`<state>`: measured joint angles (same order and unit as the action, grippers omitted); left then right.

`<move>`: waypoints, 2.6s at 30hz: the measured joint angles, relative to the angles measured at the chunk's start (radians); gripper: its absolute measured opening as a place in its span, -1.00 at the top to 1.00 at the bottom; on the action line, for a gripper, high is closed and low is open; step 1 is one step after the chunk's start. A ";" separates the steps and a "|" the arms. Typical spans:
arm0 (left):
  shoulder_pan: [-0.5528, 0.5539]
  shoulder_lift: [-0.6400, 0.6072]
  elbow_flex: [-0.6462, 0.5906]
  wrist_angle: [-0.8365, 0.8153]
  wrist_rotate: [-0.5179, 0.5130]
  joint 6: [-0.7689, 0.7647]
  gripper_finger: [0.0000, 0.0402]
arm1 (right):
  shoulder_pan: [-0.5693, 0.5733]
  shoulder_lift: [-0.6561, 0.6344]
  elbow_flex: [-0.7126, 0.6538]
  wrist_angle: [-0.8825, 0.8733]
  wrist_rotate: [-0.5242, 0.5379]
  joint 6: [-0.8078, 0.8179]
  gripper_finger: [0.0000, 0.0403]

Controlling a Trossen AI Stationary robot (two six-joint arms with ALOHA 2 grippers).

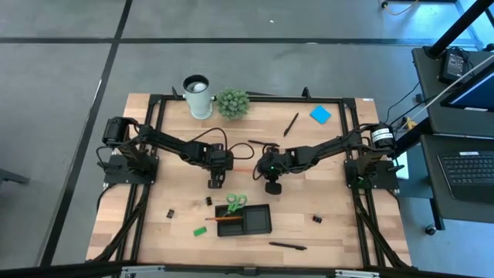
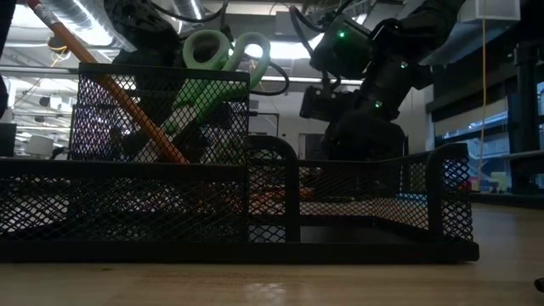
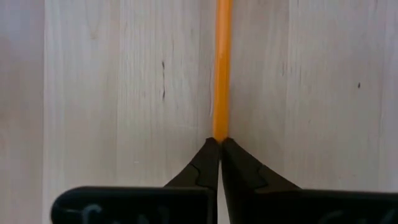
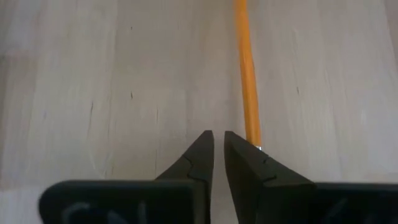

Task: Pick and place office supplies into organizer
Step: Put the orange pencil into the black desk organizer

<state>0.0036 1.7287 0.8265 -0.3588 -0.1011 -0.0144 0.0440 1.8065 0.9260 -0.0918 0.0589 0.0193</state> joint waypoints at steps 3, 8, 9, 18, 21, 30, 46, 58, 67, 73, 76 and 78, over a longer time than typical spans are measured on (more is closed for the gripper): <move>0.000 0.000 0.000 0.000 0.003 -0.001 0.98 | 0.013 0.000 0.000 0.029 0.012 -0.013 0.79; 0.000 0.000 0.000 -0.001 0.003 -0.001 0.98 | 0.037 -0.002 0.000 0.054 0.011 -0.081 0.70; 0.000 0.000 0.000 -0.001 0.004 -0.001 0.98 | 0.040 -0.002 0.000 0.057 0.012 -0.086 0.66; -0.001 0.000 0.000 -0.002 0.007 -0.001 0.98 | 0.045 -0.002 0.000 0.091 0.078 -0.109 0.12; -0.001 0.000 0.000 -0.002 0.007 -0.001 0.98 | 0.045 -0.002 0.000 0.105 0.081 -0.113 -0.05; -0.001 0.000 0.000 -0.002 0.008 -0.001 0.98 | 0.045 -0.002 0.000 0.106 0.123 -0.114 -0.21; -0.002 0.000 0.000 -0.003 0.009 -0.001 0.98 | -0.009 -0.001 0.000 0.012 0.074 -0.025 0.18; -0.002 0.000 0.000 -0.003 0.009 -0.015 0.98 | -0.008 -0.001 0.000 0.000 0.072 -0.053 0.55; -0.002 0.000 0.000 -0.003 0.009 -0.017 0.98 | -0.008 0.000 0.000 -0.004 0.071 -0.054 0.88; -0.002 0.000 0.000 -0.003 0.009 -0.017 0.98 | -0.008 0.000 0.000 -0.004 0.071 -0.049 0.87; -0.002 0.000 0.000 -0.003 0.006 -0.017 0.97 | -0.008 0.000 0.000 -0.004 0.071 -0.048 0.87; -0.004 0.000 0.000 -0.003 -0.006 -0.030 0.94 | -0.008 0.000 0.000 -0.004 0.071 -0.048 0.87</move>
<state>0.0000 1.7287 0.8265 -0.3615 -0.1070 -0.0440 0.0360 1.8065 0.9260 -0.0959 0.1302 -0.0289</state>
